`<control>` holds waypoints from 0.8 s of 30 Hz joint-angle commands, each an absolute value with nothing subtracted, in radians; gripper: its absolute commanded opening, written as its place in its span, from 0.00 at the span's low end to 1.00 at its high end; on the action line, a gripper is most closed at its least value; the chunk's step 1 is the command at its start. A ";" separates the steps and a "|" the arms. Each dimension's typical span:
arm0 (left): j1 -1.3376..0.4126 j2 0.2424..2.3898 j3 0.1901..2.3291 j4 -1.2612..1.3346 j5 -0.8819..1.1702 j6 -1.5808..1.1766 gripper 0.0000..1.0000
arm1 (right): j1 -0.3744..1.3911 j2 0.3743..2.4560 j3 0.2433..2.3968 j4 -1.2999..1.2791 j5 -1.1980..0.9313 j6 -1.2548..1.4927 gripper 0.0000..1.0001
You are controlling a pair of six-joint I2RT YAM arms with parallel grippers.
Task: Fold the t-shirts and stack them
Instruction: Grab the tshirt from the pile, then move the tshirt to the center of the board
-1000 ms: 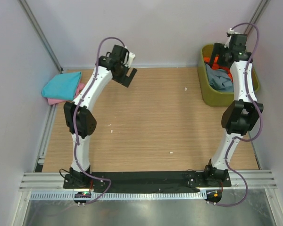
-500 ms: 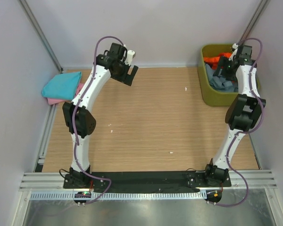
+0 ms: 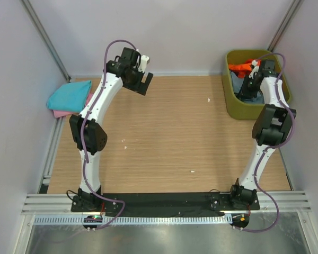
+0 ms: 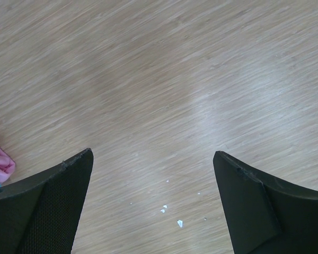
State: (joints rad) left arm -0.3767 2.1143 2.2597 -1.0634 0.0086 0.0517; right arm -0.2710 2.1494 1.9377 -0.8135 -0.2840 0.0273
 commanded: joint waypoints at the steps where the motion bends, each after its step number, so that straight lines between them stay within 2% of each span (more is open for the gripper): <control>1: -0.374 2.117 2.310 -1.049 -0.023 0.044 0.95 | -0.267 2.102 2.008 -0.793 -0.299 0.028 0.17; 6: -0.374 2.132 2.353 -1.042 -0.046 0.055 0.96 | -0.235 2.030 2.170 -0.801 -0.264 -0.050 0.05; 7: -0.374 2.132 2.358 -1.028 -0.073 0.060 0.99 | -0.223 2.013 2.195 -0.798 -0.255 -0.081 0.01; 11: -0.365 2.131 2.381 -0.991 -0.182 0.035 0.99 | -0.144 1.863 2.221 -0.715 -0.201 -0.240 0.01; 15: -0.315 2.134 2.410 -0.968 -0.202 0.023 1.00 | -0.028 1.742 2.184 -0.562 -0.138 -0.323 0.01; 24: -0.152 2.154 2.448 -0.942 -0.273 -0.040 1.00 | 0.219 1.644 2.328 -0.391 -0.121 -0.380 0.01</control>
